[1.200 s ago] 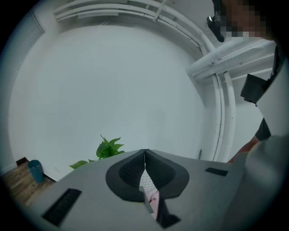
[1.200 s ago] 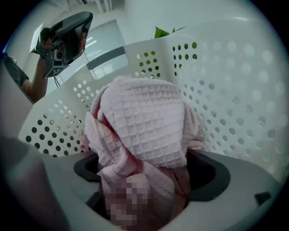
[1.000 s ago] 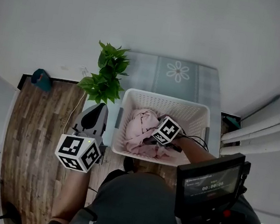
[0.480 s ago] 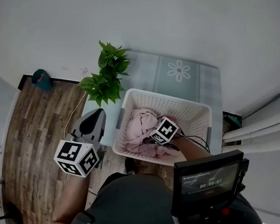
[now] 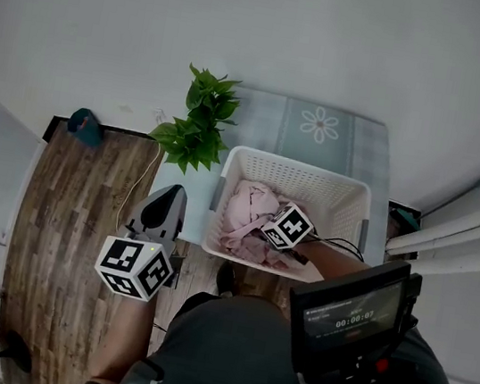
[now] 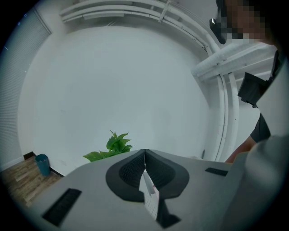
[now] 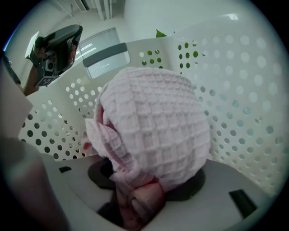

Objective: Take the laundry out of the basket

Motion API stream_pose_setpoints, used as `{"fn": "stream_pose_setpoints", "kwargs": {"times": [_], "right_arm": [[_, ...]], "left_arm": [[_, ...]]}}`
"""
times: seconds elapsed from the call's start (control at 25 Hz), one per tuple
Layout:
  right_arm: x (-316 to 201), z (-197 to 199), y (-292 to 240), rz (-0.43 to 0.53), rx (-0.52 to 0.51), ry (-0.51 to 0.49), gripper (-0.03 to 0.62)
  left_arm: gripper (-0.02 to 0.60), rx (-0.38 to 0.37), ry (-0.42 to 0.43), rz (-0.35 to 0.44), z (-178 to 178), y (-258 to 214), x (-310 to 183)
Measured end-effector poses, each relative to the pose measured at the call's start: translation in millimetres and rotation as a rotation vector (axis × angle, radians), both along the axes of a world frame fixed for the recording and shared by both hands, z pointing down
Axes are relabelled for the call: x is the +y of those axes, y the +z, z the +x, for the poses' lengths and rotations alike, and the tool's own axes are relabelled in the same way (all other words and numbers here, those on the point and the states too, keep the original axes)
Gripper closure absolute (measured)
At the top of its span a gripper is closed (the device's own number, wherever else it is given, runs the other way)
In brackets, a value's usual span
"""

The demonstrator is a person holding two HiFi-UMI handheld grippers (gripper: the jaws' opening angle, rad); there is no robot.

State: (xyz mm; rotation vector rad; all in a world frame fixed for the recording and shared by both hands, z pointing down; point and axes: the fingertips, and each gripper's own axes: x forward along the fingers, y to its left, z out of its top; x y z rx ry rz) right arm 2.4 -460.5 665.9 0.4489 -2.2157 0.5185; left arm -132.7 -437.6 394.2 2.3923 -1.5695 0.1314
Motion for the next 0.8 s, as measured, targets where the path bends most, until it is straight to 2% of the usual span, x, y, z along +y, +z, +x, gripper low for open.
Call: {"fn": "stream_pose_setpoints", "kwargs": {"times": [0.4,0.6,0.8], "right_arm": [[-9,0,-78,0.102,-0.191,0.029,0.333],[7,11,-141,0.224,-0.283,0.011,0.333],[19,29,-205,0.259,-0.436,0.056,0.333]], "left_arm": [[0.571,0.014,-0.091,0.036,-13,-17,30],[0.571,0.007,-0.108,0.056,2,-28,56],[0.571,-0.006,-0.132,0.076,18,-44,84]]}}
